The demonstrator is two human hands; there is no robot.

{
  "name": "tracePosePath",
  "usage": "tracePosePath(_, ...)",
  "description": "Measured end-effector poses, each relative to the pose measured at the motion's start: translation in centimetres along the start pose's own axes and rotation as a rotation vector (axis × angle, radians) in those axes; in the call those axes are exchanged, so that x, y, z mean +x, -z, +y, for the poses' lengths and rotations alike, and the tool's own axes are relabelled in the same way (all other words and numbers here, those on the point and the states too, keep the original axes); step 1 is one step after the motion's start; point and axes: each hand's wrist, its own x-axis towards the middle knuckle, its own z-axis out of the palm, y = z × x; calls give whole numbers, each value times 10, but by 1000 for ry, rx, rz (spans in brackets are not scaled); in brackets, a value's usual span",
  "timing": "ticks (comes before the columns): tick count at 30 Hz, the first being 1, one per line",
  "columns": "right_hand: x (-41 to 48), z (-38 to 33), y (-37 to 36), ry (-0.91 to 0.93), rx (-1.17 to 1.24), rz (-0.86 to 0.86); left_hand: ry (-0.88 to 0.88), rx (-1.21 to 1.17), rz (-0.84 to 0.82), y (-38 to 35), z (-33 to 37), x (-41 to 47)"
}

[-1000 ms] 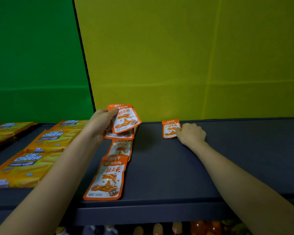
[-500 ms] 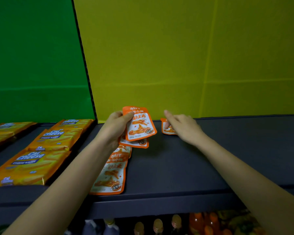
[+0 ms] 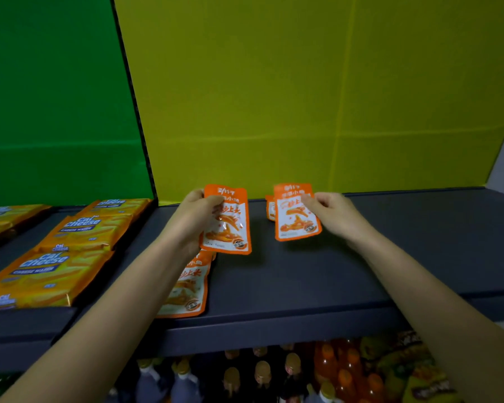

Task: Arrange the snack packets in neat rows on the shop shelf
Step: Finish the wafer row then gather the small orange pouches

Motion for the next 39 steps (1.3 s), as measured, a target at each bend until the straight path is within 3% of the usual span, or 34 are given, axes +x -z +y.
tracePosePath(5,1,24,-16,-87,-87,-182,13,26,-46,5,-6,-15)
tracePosePath(16,0,29,-26,44,-556,-122,-35,137,-169,-7,-29,-28)
tracePosePath(23,-3,26,-24,68,-686,-127,-82,256,-201,-31,-43,-32)
tracePosePath(34,-4,43,5,-96,-489,-88,-112,426,-148,-51,-56,-31)
tracePosePath(39,-15,53,22,-103,-483,-77,-183,651,-112,-58,-61,-27)
